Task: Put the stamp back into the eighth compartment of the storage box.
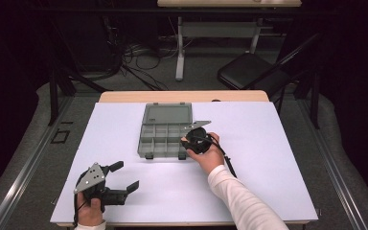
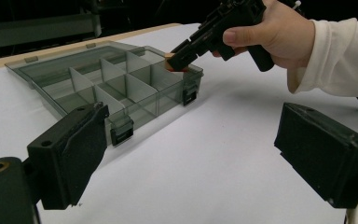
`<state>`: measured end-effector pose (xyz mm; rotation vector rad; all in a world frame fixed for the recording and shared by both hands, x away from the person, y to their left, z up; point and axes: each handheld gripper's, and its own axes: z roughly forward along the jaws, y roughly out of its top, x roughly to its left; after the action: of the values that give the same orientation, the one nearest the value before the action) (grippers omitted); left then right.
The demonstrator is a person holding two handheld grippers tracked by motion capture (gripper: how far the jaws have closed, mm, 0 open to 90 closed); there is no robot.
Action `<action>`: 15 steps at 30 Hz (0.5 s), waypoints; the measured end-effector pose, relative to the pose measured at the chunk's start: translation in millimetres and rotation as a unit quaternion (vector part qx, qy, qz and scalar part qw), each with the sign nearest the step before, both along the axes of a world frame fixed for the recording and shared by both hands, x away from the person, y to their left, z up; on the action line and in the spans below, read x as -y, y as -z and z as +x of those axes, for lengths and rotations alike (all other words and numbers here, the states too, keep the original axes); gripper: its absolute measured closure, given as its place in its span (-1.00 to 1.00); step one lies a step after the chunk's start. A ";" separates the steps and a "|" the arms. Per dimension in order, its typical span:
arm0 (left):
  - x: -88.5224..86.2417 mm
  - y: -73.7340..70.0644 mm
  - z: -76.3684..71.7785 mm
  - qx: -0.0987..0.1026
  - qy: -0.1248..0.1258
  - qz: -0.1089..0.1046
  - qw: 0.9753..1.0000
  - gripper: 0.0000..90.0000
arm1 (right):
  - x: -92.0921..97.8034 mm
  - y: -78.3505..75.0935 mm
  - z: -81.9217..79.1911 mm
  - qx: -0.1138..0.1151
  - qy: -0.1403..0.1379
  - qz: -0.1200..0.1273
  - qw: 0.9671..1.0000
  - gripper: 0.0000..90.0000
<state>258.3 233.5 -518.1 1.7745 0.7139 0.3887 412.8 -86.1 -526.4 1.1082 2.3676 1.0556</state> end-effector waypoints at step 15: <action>0.1 -0.1 0.0 0.000 0.000 0.000 1.000 -0.80 | -2.7 3.6 -0.7 -0.004 -0.002 -0.009 1.000 0.68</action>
<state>258.3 233.5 -518.1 1.7746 0.7139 0.3881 412.1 -83.4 -530.0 1.1030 2.3819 1.0324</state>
